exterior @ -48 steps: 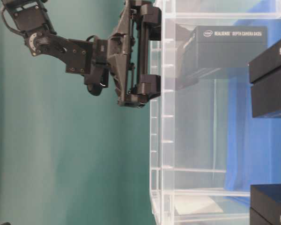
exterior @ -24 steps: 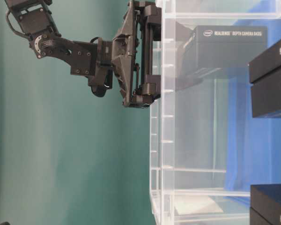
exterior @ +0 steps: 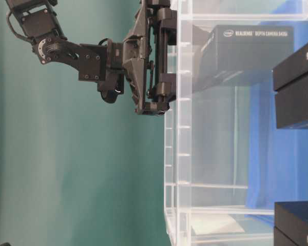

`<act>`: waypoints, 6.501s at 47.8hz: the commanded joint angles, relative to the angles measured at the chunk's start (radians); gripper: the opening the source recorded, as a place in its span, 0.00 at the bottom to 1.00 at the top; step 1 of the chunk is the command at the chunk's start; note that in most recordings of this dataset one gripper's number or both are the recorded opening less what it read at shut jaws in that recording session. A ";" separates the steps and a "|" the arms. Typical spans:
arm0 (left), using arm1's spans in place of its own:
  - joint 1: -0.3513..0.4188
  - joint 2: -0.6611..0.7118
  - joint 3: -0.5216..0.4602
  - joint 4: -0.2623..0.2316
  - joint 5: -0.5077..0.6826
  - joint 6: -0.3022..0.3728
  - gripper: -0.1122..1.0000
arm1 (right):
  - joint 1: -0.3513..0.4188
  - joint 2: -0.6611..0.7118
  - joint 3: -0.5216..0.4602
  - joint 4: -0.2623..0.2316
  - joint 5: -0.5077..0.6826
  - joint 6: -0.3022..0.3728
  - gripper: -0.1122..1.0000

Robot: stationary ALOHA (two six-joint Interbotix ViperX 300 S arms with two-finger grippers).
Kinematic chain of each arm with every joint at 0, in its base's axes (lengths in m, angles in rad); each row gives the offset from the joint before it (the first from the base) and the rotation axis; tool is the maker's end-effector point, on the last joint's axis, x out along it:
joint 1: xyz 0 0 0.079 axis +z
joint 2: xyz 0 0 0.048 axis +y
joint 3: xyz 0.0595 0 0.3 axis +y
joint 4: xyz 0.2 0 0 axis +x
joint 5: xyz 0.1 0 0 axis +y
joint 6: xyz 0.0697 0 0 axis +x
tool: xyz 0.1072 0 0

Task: Take out the box from the case.
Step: 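Close the right gripper on the right black box pair, then lift the gripped boxes up out of the bin, then carry the boxes over the bin front wall and lower onto table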

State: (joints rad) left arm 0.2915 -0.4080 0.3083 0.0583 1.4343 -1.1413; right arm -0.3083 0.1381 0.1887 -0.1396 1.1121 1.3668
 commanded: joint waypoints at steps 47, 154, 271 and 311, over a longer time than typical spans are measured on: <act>-0.003 -0.012 -0.011 -0.003 -0.005 0.003 0.99 | 0.011 -0.132 -0.255 -0.028 0.362 -0.003 0.70; -0.014 -0.018 -0.006 -0.003 0.020 0.000 0.99 | 0.040 -0.143 -0.480 -0.049 0.577 -0.025 0.70; -0.012 -0.049 0.028 -0.003 0.029 0.003 0.99 | 0.620 -0.104 -0.034 -0.015 0.253 0.629 0.70; -0.012 -0.049 0.028 -0.002 0.031 0.003 0.99 | 0.594 -0.121 0.123 0.060 0.008 0.624 0.70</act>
State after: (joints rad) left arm 0.2792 -0.4464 0.3451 0.0552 1.4650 -1.1397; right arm 0.2838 0.0491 0.3221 -0.0813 1.1213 1.9926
